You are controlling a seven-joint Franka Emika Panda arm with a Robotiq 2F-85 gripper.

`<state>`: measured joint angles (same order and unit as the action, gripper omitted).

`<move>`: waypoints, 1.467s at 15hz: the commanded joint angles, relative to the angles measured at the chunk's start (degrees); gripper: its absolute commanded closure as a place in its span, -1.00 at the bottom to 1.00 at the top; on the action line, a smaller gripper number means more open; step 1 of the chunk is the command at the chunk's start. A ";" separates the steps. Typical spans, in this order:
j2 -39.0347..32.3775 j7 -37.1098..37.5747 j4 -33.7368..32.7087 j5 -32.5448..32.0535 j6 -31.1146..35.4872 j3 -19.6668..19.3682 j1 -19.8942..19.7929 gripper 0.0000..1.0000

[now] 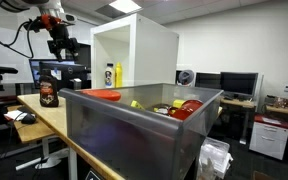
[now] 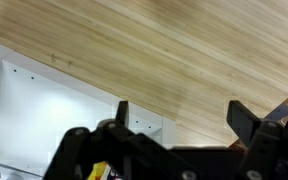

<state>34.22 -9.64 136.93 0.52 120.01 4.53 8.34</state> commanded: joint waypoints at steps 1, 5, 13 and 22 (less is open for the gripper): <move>0.36 0.14 0.29 -0.17 -0.06 -0.19 0.33 -1.00; 0.17 0.14 0.16 -0.17 -0.10 -0.22 0.32 -1.00; 8.78 -3.35 6.70 0.82 0.62 -2.00 1.98 -1.00; 19.05 -7.91 15.50 1.30 2.22 -6.36 4.79 -1.00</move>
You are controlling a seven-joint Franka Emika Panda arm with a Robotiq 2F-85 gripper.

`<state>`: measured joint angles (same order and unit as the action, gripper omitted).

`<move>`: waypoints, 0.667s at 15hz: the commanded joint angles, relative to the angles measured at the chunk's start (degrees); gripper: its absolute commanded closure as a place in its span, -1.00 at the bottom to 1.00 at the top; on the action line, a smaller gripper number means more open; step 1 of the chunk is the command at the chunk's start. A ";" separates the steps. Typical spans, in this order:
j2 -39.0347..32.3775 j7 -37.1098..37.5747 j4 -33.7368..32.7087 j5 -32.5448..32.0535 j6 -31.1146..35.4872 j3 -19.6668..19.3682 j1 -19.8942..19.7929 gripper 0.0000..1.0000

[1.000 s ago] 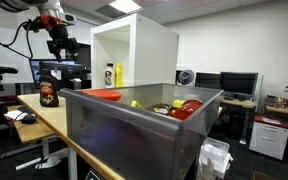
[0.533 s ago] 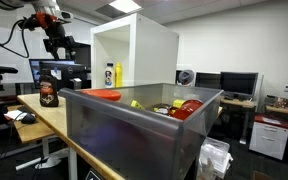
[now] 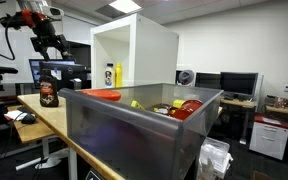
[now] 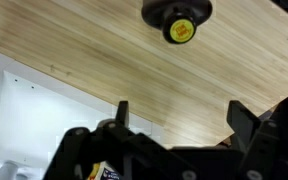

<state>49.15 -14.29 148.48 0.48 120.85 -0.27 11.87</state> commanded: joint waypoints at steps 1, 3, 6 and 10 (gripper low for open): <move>4.78 -3.75 4.56 1.38 0.31 -1.94 1.68 -1.00; 6.21 -4.45 6.14 1.08 -0.02 -2.34 2.19 -1.00; 7.49 -5.23 7.84 0.91 -0.52 -2.87 2.75 -1.00; 8.53 -4.59 9.16 0.02 -1.84 -2.46 2.07 -1.00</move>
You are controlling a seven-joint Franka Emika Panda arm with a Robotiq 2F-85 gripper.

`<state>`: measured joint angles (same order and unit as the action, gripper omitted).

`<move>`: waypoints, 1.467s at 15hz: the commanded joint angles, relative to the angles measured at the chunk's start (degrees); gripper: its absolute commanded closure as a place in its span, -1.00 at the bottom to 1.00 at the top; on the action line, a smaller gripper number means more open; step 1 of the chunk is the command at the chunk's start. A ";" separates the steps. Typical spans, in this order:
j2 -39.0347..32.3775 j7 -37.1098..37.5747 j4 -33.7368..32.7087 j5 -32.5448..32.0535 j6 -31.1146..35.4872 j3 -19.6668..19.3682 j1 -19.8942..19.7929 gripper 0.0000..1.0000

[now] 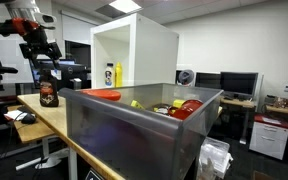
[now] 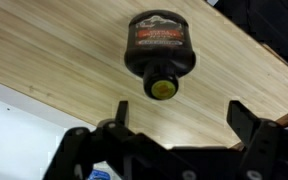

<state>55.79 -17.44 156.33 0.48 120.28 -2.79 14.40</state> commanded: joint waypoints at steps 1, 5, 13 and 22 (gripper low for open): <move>2.22 -1.42 1.58 -0.04 -1.60 0.02 -0.53 -0.99; 2.52 -1.40 1.92 -0.55 -2.21 0.14 -0.87 -1.00; 2.01 -0.34 1.88 -1.89 -2.80 0.26 -3.08 -0.91; 1.73 -1.39 3.00 -1.90 0.42 -0.41 -3.62 0.22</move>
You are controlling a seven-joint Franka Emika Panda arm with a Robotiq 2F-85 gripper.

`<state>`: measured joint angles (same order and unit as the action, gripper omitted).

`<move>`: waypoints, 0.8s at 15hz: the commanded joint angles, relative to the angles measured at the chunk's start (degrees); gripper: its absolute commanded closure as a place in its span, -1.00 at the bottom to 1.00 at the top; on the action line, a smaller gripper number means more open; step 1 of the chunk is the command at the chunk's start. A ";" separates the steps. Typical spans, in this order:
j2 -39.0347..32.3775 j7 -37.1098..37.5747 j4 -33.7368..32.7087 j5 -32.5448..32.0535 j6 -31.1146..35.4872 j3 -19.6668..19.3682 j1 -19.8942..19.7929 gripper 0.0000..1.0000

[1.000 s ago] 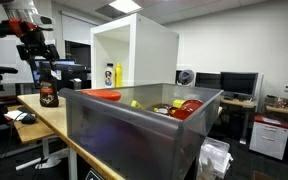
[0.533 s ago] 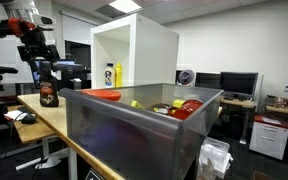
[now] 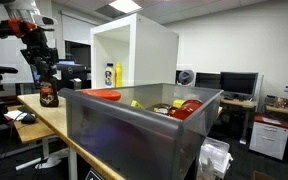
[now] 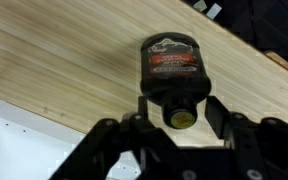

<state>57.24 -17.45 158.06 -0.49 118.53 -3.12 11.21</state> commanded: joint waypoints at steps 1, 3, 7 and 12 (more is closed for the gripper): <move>0.41 -1.21 1.45 -1.04 2.68 0.10 -0.54 0.35; 0.76 -1.09 1.90 -1.22 4.05 0.30 -0.60 0.51; 0.41 0.32 0.66 -2.34 6.82 1.47 -1.35 0.83; 0.12 1.88 0.80 -2.60 11.77 2.12 -1.99 0.83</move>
<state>57.42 -17.27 158.97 -2.23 126.52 -2.10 10.33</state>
